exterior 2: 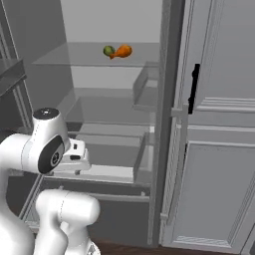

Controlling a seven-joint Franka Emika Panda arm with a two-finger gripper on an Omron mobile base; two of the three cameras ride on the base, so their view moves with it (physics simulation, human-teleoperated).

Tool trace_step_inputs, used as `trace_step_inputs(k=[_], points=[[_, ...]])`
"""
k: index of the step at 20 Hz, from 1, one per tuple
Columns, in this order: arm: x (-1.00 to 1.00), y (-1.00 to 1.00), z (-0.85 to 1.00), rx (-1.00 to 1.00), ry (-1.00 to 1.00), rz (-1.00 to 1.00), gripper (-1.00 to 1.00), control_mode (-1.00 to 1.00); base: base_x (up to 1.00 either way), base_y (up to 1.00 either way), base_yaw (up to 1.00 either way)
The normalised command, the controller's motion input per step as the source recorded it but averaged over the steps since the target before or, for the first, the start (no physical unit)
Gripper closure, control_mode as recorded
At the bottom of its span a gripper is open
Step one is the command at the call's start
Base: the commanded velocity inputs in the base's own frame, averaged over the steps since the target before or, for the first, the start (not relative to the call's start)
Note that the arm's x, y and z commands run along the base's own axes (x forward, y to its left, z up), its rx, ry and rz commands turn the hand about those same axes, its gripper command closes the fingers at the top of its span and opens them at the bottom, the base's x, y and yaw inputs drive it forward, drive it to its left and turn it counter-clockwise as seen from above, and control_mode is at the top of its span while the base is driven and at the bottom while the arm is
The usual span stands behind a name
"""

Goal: Place one lime and one chicken drumstick in each tupperware on the nearby counter, to pack two identical lunches.

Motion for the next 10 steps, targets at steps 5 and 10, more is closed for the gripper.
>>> trace_step_inputs(k=[5,10], points=[[0.0,0.0,0.0,0.0,0.0,0.0,-1.0,1.0,0.78,0.0,0.0],[0.0,0.0,0.0,0.0,0.0,0.0,-1.0,1.0,0.4,-0.03,0.01]])
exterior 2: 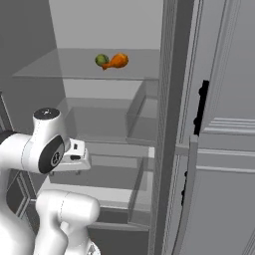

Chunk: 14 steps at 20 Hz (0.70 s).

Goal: Place one lime and one chicken drumstick in each tupperware on the nearby counter, to pack two identical lunches.

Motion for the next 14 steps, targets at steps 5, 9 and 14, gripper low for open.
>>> trace_step_inputs(k=[5,9,14], points=[[0.0,0.0,0.0,0.0,0.0,0.0,-1.0,1.0,0.27,-0.08,0.04],[0.0,0.0,0.0,0.0,0.0,0.0,-1.0,1.0,-0.01,0.0,0.0],[-0.19,0.0,0.33,0.0,-0.55,0.0,-1.0,-1.0,0.0,0.0,0.0]])
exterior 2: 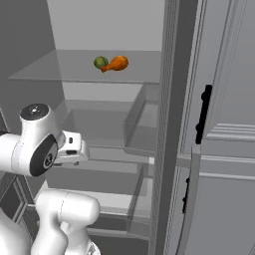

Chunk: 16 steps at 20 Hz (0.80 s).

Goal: Place one lime and one chicken drumstick in each tupperware on the nearby counter, to pack two identical lunches.

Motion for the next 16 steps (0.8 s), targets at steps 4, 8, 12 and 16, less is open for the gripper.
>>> trace_step_inputs(k=[4,8,12,16], points=[[-0.1,0.0,0.61,0.02,-0.55,0.0,-1.0,-1.0,0.0,0.0,0.0],[0.01,0.02,0.98,0.08,-0.45,0.0,-1.0,-1.0,0.0,0.0,0.0],[0.0,0.15,1.0,0.02,-0.37,0.0,-1.0,-1.0,0.0,0.0,0.0],[0.25,0.63,1.0,0.0,-0.3,-0.05,-1.0,-1.0,0.0,0.0,0.0]])
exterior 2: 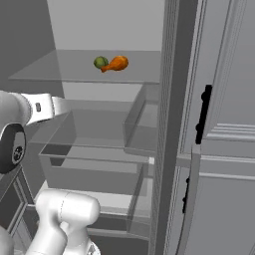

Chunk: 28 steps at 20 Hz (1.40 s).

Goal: Place one lime and one chicken drumstick in each tupperware on the nearby counter, to pack two identical lunches.

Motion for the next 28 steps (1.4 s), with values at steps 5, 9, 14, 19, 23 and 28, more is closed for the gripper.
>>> trace_step_inputs(k=[5,9,14,19,23,28], points=[[0.67,0.41,0.95,0.0,-0.21,-0.15,-1.0,-1.0,0.0,0.0,0.0],[0.98,-0.1,0.42,0.05,0.0,-0.16,-1.0,-1.0,0.0,0.0,0.0],[1.0,-0.47,0.06,0.12,0.09,-0.16,-1.0,-1.0,0.0,0.0,0.0],[0.96,-0.18,0.0,0.03,0.1,-0.08,-1.0,-1.0,0.0,0.0,0.0],[1.0,0.0,-0.11,0.0,0.26,-0.01,-1.0,-1.0,0.0,0.0,0.0],[0.95,-0.21,-0.24,0.0,0.24,0.0,-1.0,-1.0,0.0,0.0,0.0]])
